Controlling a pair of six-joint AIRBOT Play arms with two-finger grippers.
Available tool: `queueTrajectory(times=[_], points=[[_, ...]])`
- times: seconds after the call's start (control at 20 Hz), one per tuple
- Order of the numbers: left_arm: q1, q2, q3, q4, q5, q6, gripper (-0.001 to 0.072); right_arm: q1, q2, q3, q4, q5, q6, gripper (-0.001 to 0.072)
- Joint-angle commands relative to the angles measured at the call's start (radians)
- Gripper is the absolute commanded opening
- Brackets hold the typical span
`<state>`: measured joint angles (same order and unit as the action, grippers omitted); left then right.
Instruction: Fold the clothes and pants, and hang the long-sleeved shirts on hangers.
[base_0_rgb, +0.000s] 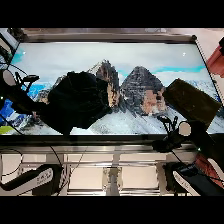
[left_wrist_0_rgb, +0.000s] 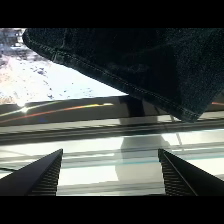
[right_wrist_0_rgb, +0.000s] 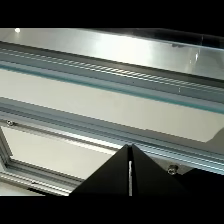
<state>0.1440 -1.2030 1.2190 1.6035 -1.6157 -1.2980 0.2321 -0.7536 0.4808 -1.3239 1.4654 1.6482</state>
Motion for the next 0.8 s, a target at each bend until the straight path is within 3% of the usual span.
queueTrajectory(times=[0.0,0.15,0.35,0.4,0.55,0.6,0.7,0.75], points=[[0.001,-0.002,-0.001,0.0,0.0,0.0,0.069,0.0,0.0,-0.001,0.0,0.0,0.0,0.003],[0.001,-0.004,-0.002,0.0,0.0,0.0,0.069,0.0,0.0,-0.005,0.016,-0.131,0.001,0.003],[0.001,-0.004,-0.002,0.0,0.0,0.0,0.069,0.0,0.0,-0.005,0.235,-0.458,-0.002,0.003],[0.001,-0.004,-0.002,0.001,0.0,0.0,0.069,0.0,0.0,-0.004,0.302,-0.555,-0.034,0.003],[0.001,-0.004,-0.002,0.001,0.001,0.005,0.069,0.0,-0.034,0.023,0.452,-0.715,-0.285,0.0044],[0.001,-0.004,-0.002,0.005,0.001,0.037,0.069,0.0,-0.067,0.044,0.482,-0.722,-0.361,0.0087],[0.001,-0.005,-0.002,0.008,0.0,0.053,0.069,0.002,-0.166,0.101,0.51,-0.722,-0.439,0.0317],[0.001,-0.005,-0.002,0.008,0.0,0.053,0.069,0.002,-0.233,0.138,0.524,-0.717,-0.476,0.033]])
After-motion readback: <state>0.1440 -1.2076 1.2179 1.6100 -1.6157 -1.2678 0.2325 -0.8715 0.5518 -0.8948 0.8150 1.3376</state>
